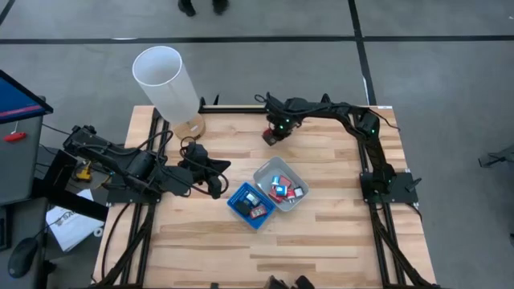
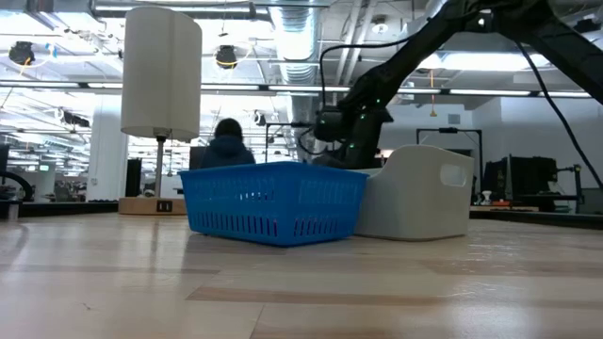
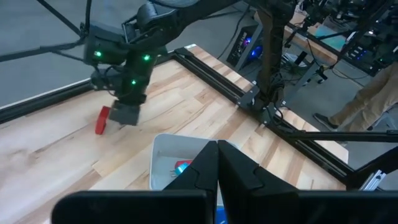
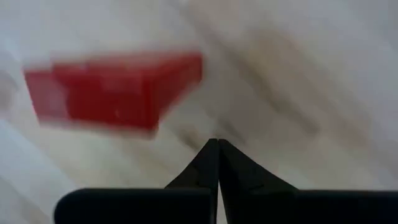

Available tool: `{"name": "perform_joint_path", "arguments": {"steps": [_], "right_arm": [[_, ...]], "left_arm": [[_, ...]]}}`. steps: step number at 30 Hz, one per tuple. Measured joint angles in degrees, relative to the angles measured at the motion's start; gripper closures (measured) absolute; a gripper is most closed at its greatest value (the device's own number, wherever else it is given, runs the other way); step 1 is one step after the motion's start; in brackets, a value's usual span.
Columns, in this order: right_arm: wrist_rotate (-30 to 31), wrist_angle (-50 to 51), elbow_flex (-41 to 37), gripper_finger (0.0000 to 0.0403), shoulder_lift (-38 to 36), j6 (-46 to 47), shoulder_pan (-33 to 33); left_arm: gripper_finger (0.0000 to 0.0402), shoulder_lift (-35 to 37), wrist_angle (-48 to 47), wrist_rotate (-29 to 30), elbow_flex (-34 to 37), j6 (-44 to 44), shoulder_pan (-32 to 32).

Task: Pick & Place Office items
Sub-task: Put the red digital timer into the blue bin

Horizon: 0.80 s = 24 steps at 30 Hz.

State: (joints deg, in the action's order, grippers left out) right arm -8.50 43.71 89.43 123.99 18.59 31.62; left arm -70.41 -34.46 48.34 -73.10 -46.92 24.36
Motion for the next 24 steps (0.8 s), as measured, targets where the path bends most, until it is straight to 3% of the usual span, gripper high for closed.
{"name": "perform_joint_path", "arguments": {"steps": [5,10,15,18,24], "right_arm": [[0.5,4.46,-2.97,0.0403,-3.88,-2.09,-2.3],[3.18,2.57,-7.93,0.0403,-13.86,-2.54,-5.46],[3.2,-8.77,-13.31,0.0403,-25.13,-8.2,-7.3],[-0.81,-14.61,-15.46,0.0401,-29.88,-12.3,-7.5],[-2.18,-18.91,-15.89,0.0355,-31.61,-11.82,-5.28]], "left_arm": [[0.0401,0.0,0.13,0.11,0.0,0.04,0.0],[0.0401,0.0,0.43,0.14,0.0,0.1,0.0],[0.0401,0.0,0.66,0.11,0.0,1.46,0.0],[0.0401,0.0,1.07,0.11,0.0,1.54,0.0],[0.0401,0.0,1.52,-0.07,0.0,1.6,0.0]]}}
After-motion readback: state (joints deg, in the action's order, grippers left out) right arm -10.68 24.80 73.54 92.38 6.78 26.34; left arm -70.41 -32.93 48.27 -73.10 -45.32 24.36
